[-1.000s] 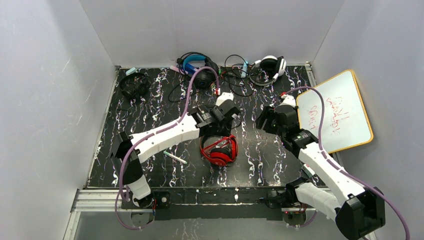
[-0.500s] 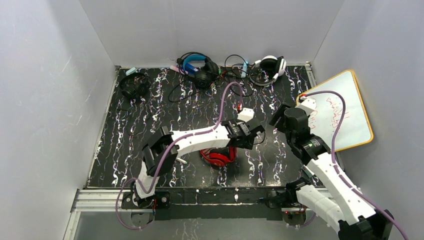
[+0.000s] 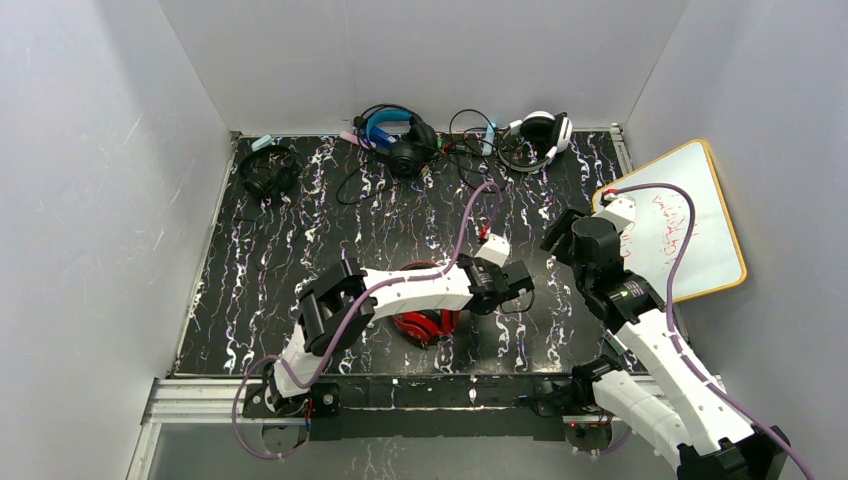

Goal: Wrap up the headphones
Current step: Move the headphones to the center of the board.

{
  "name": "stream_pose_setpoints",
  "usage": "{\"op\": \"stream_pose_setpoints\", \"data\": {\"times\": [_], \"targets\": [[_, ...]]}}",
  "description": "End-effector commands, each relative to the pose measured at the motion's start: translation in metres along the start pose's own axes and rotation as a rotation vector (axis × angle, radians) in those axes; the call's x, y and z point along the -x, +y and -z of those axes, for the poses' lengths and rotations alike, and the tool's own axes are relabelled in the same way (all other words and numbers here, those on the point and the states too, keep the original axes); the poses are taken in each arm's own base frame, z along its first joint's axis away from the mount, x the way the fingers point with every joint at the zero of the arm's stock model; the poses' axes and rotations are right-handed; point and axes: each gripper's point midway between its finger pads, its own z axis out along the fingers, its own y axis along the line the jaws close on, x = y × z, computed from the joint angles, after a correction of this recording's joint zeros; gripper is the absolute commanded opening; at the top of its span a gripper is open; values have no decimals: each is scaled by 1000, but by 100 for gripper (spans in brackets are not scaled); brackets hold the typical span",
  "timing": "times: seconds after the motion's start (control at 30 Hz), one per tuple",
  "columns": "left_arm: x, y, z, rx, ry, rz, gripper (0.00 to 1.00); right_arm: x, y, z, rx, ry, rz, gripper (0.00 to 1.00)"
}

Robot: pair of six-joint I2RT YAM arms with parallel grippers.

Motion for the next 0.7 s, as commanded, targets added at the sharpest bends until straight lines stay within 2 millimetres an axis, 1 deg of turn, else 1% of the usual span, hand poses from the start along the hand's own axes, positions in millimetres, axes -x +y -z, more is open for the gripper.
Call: {"op": "stream_pose_setpoints", "data": {"times": [0.0,0.13,0.27,0.3,0.33,0.4,0.57,0.6,0.67], "targets": [[-19,53,4,151,18,-160,51,10,7,2,31,-30,-23,72],[-39,83,9,157,56,-342,50,8,9,1,38,-22,-24,72],[-50,123,20,201,38,-454,51,5,11,-2,46,-14,-30,72],[-49,133,24,203,19,-445,50,4,12,-2,50,-10,-31,72],[-55,145,24,203,18,-439,51,3,13,-3,55,-6,-33,72],[-56,164,24,185,11,-371,51,0,15,-4,64,2,-39,72],[-57,234,19,251,46,-117,50,-6,19,-6,85,26,-41,72],[-58,245,18,267,49,-83,50,-6,20,-6,87,29,-40,72],[-57,259,17,269,50,-21,50,-7,20,-5,91,31,-41,72]]}}
